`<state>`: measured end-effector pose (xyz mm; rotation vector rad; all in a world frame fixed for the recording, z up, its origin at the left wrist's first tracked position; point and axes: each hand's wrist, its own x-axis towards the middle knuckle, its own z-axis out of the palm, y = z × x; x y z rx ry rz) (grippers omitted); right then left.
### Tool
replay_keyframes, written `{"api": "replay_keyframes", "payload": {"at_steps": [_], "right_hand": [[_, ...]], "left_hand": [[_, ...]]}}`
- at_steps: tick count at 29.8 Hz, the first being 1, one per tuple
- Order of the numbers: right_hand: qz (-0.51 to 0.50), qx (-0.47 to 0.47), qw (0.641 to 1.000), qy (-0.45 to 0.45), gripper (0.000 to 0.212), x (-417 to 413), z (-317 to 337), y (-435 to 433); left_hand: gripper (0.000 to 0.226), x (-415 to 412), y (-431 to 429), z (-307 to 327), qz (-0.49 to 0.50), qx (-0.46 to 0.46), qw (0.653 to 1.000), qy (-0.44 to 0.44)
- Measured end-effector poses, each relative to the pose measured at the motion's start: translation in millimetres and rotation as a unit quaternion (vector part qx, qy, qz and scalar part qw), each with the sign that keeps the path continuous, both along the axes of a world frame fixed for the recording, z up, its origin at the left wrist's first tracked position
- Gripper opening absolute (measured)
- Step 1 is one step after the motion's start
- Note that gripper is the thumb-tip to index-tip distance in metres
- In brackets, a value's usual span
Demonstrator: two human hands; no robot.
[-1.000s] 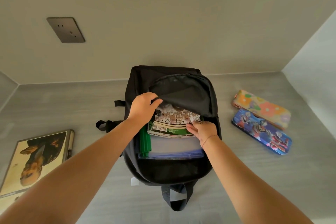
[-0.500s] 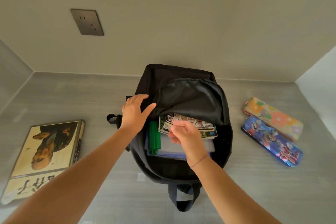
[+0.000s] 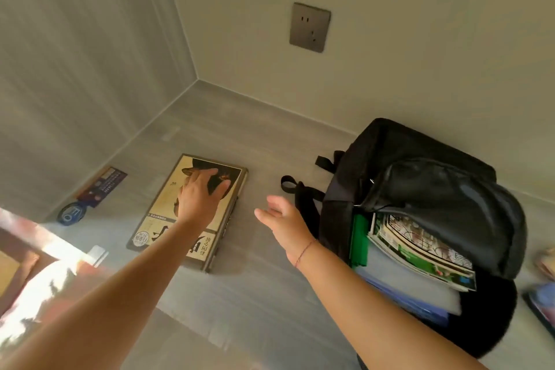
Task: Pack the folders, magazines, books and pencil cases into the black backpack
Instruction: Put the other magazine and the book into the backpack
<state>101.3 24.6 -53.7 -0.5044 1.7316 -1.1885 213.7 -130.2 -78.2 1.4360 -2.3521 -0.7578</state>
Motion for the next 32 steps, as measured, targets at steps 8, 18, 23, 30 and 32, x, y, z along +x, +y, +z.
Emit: {"api": "replay_keyframes", "payload": {"at_steps": [8, 18, 23, 30, 32], "right_hand": [[0.032, 0.129, 0.983, -0.124, 0.064, 45, -42, -52], [-0.065, 0.057, 0.966, -0.243, 0.017, 62, -60, -62], [-0.059, 0.021, 0.946, -0.318, 0.026, 74, -54, -61], [-0.037, 0.014, 0.965, -0.260, 0.047, 51, -47, -28], [-0.044, -0.001, 0.964, -0.263, 0.045, 40, -40, -10]], "left_hand": [[0.062, 76, -38, -23, 0.194, 0.121, 0.973, -0.009], [0.029, 94, -50, -18, 0.194, 0.216, 0.957, 0.029], [0.025, 95, -53, -11, 0.269, 0.309, 0.907, 0.102], [0.053, 73, -18, -5, 0.177, 0.365, 0.912, 0.060], [0.067, 59, -10, -1, 0.156, 0.361, 0.918, 0.056]]}}
